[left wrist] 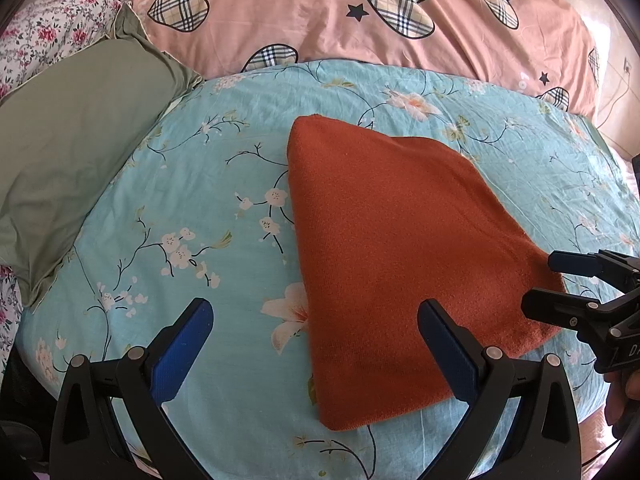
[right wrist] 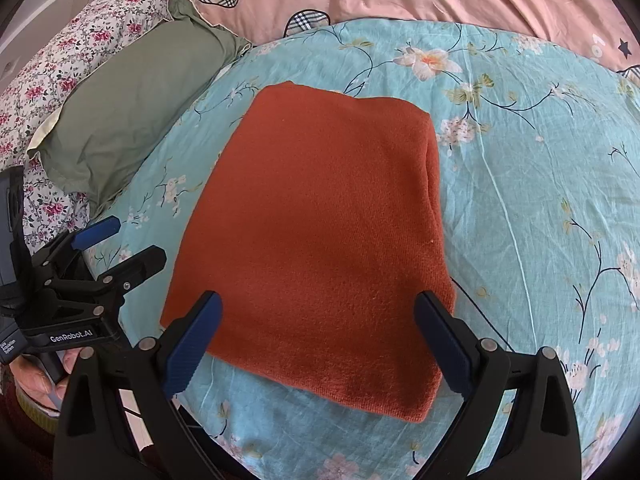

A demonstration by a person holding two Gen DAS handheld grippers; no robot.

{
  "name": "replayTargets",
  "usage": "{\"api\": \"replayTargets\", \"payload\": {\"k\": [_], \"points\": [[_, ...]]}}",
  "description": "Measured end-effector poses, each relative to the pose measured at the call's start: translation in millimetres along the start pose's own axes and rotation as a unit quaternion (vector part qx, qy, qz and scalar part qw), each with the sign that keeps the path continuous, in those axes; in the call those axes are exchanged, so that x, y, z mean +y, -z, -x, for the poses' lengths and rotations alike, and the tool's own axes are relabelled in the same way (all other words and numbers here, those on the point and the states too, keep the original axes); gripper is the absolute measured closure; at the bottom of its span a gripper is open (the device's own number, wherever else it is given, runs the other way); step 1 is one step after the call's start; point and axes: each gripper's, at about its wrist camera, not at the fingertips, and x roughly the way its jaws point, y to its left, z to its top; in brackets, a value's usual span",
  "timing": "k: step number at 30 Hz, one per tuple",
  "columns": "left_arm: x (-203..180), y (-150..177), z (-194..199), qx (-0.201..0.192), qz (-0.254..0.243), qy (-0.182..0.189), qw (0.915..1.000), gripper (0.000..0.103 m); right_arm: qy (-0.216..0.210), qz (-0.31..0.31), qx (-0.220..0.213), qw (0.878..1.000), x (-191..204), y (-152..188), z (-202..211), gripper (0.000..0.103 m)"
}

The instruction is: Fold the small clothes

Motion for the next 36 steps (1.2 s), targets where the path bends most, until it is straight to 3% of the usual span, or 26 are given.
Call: {"api": "replayTargets", "payload": {"k": [36], "points": [[3.9,-2.5,-1.4,0.003,-0.007,0.009,0.9999,0.001,0.000,0.001,-0.002,1.000,1.5,-2.3,2.2,0.006]]}}
